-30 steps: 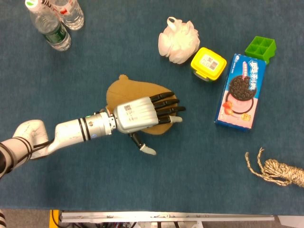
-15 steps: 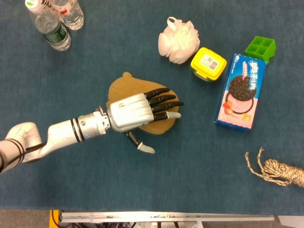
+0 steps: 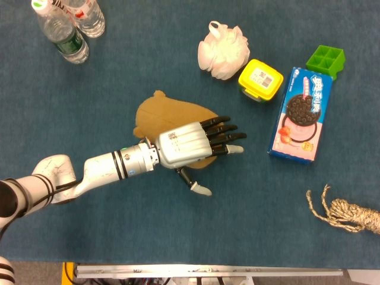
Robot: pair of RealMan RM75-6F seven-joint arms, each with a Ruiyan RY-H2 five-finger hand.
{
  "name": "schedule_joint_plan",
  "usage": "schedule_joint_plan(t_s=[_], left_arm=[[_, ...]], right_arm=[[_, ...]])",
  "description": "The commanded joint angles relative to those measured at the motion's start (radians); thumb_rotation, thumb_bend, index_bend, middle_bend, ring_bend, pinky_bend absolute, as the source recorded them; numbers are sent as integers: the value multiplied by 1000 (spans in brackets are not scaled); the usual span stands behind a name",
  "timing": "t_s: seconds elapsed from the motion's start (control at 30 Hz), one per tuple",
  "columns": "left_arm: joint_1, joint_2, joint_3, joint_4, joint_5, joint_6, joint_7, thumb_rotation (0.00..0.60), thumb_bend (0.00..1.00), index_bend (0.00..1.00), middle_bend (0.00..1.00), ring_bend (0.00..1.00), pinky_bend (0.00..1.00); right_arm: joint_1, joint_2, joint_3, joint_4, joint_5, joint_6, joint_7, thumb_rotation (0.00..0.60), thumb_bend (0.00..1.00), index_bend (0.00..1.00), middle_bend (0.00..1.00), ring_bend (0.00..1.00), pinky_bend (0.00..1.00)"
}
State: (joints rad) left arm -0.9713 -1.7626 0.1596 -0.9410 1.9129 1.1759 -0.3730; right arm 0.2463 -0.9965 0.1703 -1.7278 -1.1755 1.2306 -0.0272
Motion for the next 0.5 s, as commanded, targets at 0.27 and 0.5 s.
schedule_joint_plan(t_s=[0.27,0.5], left_arm=[[22,0,27,56,11,23,68,141,77,114,38,27,0],[40,51,30,28,0,52,83,138,77,114,38,27,0]], right_arm=[[-1,1,0,-8,0,2,-6,600,222,158,235,156,235],[1,-2,2,-15,-9,8,-9,600,222,157,235,159,235]])
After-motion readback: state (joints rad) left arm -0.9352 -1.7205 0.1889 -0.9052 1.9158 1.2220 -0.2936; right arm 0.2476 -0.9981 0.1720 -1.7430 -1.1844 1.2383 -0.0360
